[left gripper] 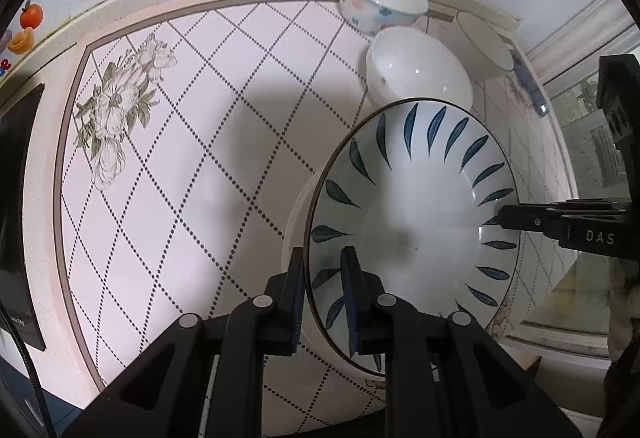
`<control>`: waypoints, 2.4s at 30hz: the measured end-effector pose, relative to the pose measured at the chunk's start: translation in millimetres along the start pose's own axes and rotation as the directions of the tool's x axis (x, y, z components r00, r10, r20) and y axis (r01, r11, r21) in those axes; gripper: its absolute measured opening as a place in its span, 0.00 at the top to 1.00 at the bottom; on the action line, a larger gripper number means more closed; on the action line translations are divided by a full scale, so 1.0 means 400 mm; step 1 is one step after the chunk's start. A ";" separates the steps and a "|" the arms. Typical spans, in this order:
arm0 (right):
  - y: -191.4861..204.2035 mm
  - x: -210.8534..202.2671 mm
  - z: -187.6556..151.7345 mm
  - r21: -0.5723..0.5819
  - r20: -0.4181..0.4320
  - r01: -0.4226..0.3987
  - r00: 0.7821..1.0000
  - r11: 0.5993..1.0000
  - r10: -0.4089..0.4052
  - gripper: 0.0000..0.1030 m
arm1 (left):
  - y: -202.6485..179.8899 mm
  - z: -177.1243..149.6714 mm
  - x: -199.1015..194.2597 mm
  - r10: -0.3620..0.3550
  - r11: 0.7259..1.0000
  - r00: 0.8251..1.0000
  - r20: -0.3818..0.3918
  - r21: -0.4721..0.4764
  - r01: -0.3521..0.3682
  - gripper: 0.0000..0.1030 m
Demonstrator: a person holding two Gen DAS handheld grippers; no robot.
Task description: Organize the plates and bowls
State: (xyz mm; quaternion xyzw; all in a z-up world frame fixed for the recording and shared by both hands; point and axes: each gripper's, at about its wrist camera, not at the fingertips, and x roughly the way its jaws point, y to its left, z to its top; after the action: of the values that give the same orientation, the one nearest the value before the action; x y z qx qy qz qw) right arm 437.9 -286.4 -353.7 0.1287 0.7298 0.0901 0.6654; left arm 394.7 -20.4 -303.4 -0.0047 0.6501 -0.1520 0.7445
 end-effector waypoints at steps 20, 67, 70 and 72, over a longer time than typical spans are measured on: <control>-0.037 0.071 -0.025 0.016 -0.010 -0.006 1.000 1.000 0.006 0.88 | -0.032 -0.010 0.075 0.074 0.997 0.997 -0.025 -0.009 -0.074 0.85; 0.056 -0.338 -0.307 -0.123 0.217 -0.074 0.971 0.990 0.099 0.75 | -0.171 -0.138 -0.306 0.090 0.992 0.989 0.117 -0.099 -0.079 0.84; 0.058 -0.352 -0.316 -0.106 0.223 -0.080 0.969 0.991 0.102 0.75 | -0.165 -0.132 -0.307 0.069 0.994 0.991 0.113 -0.094 -0.059 0.84; 0.058 -0.355 -0.316 -0.095 0.224 -0.080 0.970 0.992 0.100 0.74 | -0.157 -0.121 -0.302 0.052 0.995 0.992 0.114 -0.088 -0.042 0.84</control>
State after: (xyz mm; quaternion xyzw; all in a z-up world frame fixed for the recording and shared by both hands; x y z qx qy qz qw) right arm 325.5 -302.9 -199.6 0.1427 0.6375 0.1361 0.7448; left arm 320.7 -43.1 -181.1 -0.0298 0.6115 -0.1060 0.7835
